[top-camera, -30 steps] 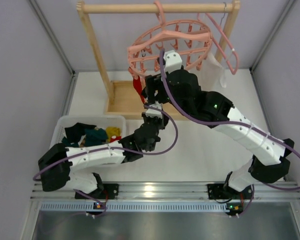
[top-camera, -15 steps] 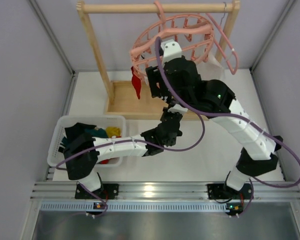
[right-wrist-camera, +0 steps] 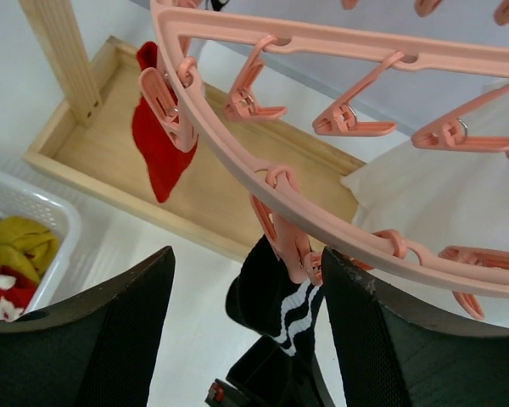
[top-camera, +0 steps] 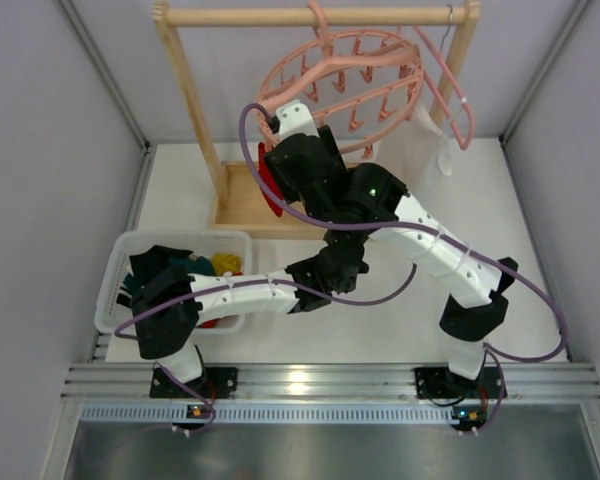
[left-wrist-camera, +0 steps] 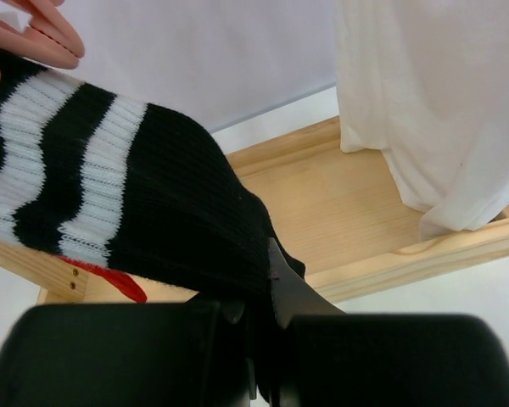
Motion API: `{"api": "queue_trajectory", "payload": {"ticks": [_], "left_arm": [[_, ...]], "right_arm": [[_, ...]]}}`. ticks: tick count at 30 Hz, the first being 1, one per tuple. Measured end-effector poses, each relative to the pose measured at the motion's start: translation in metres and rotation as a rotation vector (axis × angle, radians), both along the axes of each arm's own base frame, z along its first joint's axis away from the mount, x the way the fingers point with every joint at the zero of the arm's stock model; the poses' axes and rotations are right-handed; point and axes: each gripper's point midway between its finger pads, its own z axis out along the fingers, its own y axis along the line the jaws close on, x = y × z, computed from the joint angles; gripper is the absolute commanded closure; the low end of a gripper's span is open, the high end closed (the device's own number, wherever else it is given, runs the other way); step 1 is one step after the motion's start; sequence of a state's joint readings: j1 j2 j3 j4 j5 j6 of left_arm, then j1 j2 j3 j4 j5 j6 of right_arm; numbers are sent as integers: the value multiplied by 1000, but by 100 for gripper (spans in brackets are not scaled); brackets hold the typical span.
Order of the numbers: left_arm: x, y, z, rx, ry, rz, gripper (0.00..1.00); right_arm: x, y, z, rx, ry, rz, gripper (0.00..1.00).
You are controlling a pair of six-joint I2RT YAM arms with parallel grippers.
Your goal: Remove the socks clipped to the hanger
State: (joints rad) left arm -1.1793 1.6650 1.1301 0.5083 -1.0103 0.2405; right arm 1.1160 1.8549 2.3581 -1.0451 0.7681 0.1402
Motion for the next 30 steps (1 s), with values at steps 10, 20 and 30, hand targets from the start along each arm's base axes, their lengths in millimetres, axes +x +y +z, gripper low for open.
{"api": "queue_trajectory", "payload": {"ticks": [10,20,30], "left_arm": [[0,-8,3,40,-11,-33,100],[-2,-18,3,47,-14,-92,100],[-9,-12,-16,44,5,-141,100]], "right_arm": [[11,-12,-5,-138,-100,-144,37],[21,-18,-11,-262,-193,-256,38],[25,-18,-19,-264,-216,-300,42]]}}
